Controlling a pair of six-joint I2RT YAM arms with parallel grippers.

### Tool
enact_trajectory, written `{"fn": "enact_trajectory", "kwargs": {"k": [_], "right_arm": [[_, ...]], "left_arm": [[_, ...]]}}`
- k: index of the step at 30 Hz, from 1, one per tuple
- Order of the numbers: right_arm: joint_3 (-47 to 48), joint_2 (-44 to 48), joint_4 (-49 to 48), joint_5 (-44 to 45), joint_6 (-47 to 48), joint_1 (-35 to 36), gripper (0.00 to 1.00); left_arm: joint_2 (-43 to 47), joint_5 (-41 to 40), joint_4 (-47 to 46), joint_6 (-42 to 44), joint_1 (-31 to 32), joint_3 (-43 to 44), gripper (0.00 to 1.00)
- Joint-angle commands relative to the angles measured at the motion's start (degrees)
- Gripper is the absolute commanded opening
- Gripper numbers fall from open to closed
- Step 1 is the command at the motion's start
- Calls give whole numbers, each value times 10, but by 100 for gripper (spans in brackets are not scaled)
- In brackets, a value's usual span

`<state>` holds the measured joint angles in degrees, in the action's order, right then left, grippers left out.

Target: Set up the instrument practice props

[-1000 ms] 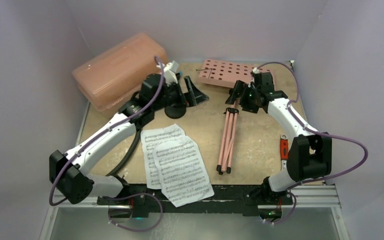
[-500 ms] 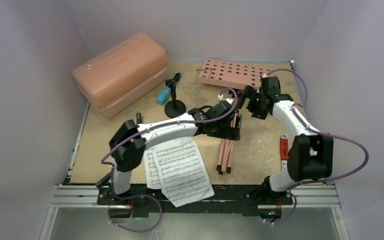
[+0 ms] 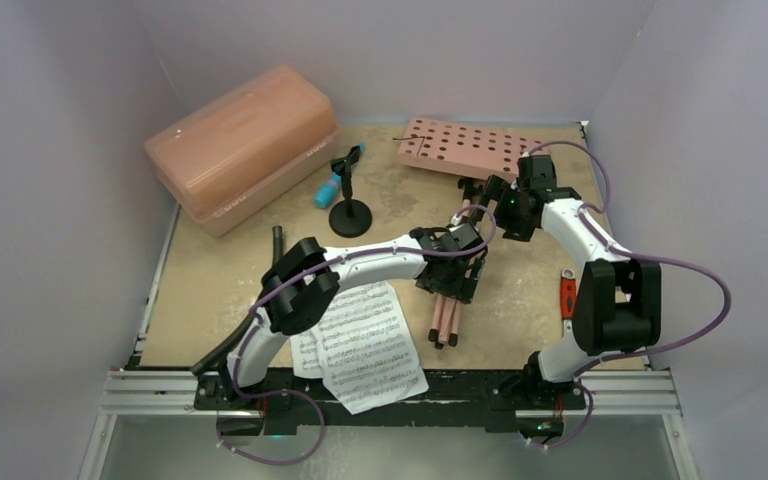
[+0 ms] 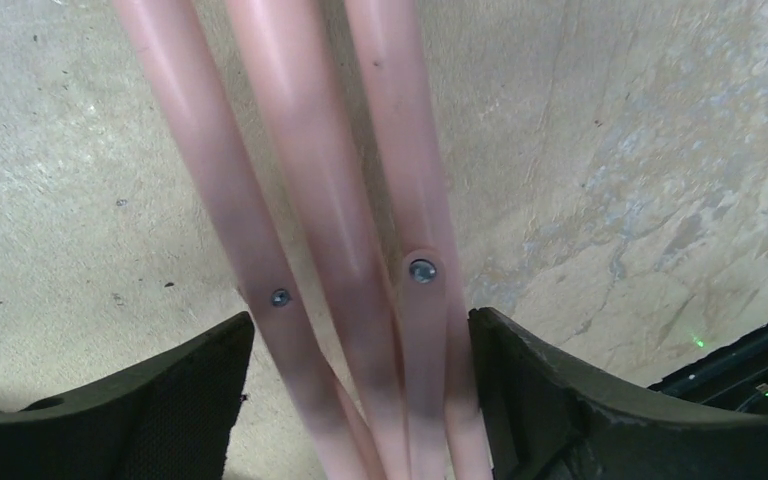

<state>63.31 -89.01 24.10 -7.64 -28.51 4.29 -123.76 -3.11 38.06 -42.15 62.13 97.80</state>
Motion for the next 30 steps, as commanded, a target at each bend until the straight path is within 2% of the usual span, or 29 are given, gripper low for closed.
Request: {"fn": "enact_trajectory", "kwargs": {"k": [1, 6, 12, 14, 17, 21, 26, 30], "right_arm": [[26, -3, 0, -3, 28, -1, 98], [45, -8, -9, -14, 45, -1, 98], [48, -6, -21, -42, 50, -1, 98], [47, -4, -26, -52, 50, -1, 98], [47, -6, -31, -69, 49, 0, 98], [43, -21, -31, -79, 47, 3, 98], [48, -37, -37, -64, 42, 11, 97], [66, -50, -44, -52, 21, 11, 93]], "left_arm": [[-2, -17, 22, 28, 6, 14, 71], [30, -4, -5, 26, 6, -30, 53], [61, 28, -20, 14, 7, -82, 37], [70, 28, -19, 11, 9, -94, 36], [89, 19, -23, 10, 11, -104, 41], [128, -3, -52, 11, 11, -114, 57], [200, -67, -91, 17, 11, -135, 70], [278, -119, -152, 24, 11, -183, 73]]}}
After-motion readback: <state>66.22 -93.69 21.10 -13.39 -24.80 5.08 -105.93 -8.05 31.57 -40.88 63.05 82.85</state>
